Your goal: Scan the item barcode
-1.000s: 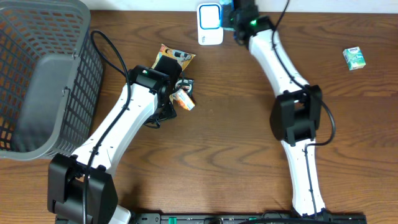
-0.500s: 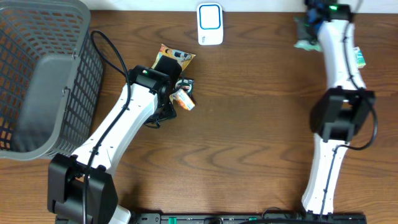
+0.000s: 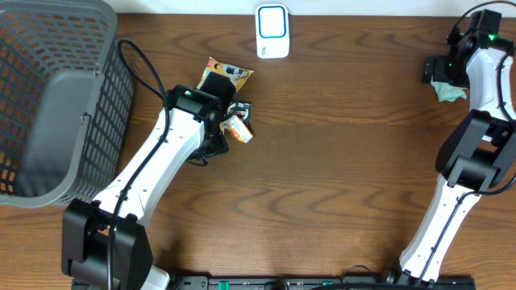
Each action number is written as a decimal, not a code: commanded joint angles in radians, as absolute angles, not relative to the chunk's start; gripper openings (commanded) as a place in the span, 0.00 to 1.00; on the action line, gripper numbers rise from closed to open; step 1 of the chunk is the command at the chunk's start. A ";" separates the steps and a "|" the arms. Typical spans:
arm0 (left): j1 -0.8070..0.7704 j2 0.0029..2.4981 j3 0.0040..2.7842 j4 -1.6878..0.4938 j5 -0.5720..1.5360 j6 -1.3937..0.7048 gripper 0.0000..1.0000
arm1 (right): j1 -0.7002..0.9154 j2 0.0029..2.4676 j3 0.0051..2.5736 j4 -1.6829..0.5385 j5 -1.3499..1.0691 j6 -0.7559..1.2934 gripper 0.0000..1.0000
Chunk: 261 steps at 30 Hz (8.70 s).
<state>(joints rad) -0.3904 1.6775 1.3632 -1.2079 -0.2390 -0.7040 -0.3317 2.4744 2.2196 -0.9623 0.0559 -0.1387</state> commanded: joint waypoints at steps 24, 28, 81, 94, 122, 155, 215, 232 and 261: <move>-0.387 1.672 1.357 -1.215 -0.255 -0.713 0.98 | 0.214 2.294 2.223 -1.159 -0.526 -0.068 0.93; -0.387 1.672 1.357 -1.215 -0.255 -0.713 0.98 | 0.322 2.315 2.206 -1.174 -0.527 -0.067 0.77; -0.387 1.672 1.357 -1.215 -0.255 -0.713 0.98 | 0.215 2.301 1.837 -1.296 -0.741 -0.251 0.24; -0.387 1.672 1.357 -1.215 -0.255 -0.712 0.98 | 0.141 2.298 1.842 -1.381 -0.604 -0.179 0.31; -0.387 1.672 1.357 -1.215 -0.255 -0.713 0.98 | 0.211 2.295 1.873 -1.372 -0.231 -0.058 0.52; -0.387 1.672 1.357 -1.215 -0.255 -0.713 0.98 | 0.119 2.294 1.842 -1.363 -0.962 -0.353 0.01; -0.387 1.672 1.357 -1.215 -0.255 -0.713 0.98 | -0.044 2.294 1.846 -1.702 -1.248 -1.228 0.01; -0.387 1.672 1.357 -1.215 -0.255 -0.713 0.98 | 0.024 2.294 1.845 -1.701 -1.218 -1.228 0.01; -0.387 1.672 1.357 -1.215 -0.255 -0.713 0.97 | 0.162 2.294 2.103 -1.118 -0.220 -0.049 0.01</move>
<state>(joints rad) -0.3904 1.6775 1.3632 -1.2079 -0.2390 -0.7040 0.1329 2.3032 2.0068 -1.1381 -0.4969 -0.2222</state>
